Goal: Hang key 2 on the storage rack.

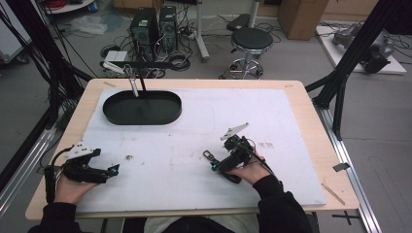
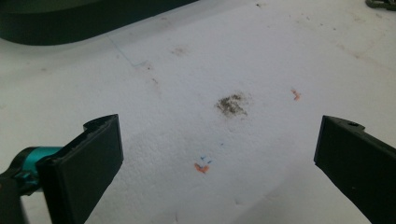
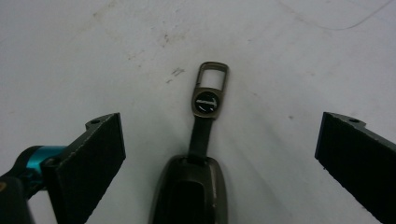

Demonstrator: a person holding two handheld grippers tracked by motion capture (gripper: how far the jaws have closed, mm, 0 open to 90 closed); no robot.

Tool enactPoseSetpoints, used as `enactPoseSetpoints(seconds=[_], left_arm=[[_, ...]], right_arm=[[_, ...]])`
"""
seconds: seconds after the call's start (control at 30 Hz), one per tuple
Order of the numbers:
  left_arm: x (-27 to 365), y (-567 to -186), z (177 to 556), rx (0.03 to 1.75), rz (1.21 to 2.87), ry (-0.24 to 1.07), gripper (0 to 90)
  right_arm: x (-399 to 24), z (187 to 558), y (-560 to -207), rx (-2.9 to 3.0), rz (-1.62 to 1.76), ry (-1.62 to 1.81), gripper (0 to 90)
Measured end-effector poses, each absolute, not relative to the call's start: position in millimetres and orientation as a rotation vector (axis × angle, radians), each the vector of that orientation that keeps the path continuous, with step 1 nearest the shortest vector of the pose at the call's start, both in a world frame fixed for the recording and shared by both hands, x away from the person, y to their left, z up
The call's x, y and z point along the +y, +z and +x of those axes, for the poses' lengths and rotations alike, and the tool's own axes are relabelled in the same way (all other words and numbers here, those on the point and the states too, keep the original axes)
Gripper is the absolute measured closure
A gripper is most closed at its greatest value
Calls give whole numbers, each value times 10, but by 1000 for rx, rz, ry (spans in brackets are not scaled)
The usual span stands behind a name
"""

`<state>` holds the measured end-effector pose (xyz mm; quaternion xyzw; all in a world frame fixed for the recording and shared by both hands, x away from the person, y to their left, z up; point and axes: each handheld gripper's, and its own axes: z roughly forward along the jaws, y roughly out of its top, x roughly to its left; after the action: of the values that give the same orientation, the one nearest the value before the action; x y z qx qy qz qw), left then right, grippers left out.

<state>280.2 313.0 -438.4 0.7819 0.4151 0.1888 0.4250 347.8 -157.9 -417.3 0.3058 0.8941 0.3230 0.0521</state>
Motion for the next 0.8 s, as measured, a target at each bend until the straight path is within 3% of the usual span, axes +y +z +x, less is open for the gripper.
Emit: enactPoseSetpoints(seconds=[0.07,0.2,0.27,0.4,0.57,0.63,0.8], left_arm=[[3141,-4410,2794,1045,1970,474,17],[3157,-4436,2784,1052,1975,482,18],[3159,-4435,2774,1055,1971,487,17],[3140,-4444,2770,1052,1980,487,18],[3123,-4453,2763,1048,1986,483,17],[3122,-4455,2761,1050,1983,484,18],[3113,-4462,2763,1048,1991,478,17]], right_arm=[[-1509,3470,-4187,2749,915,963,10],[-1398,3466,-4207,2725,989,845,99],[-1372,3470,-4214,2747,1006,830,238],[-1334,3470,-4244,2771,1036,742,369],[-1369,3469,-4223,2716,1076,722,703],[-1380,3469,-4226,2739,1060,745,795],[-1396,3455,-4225,2760,1012,779,841]])
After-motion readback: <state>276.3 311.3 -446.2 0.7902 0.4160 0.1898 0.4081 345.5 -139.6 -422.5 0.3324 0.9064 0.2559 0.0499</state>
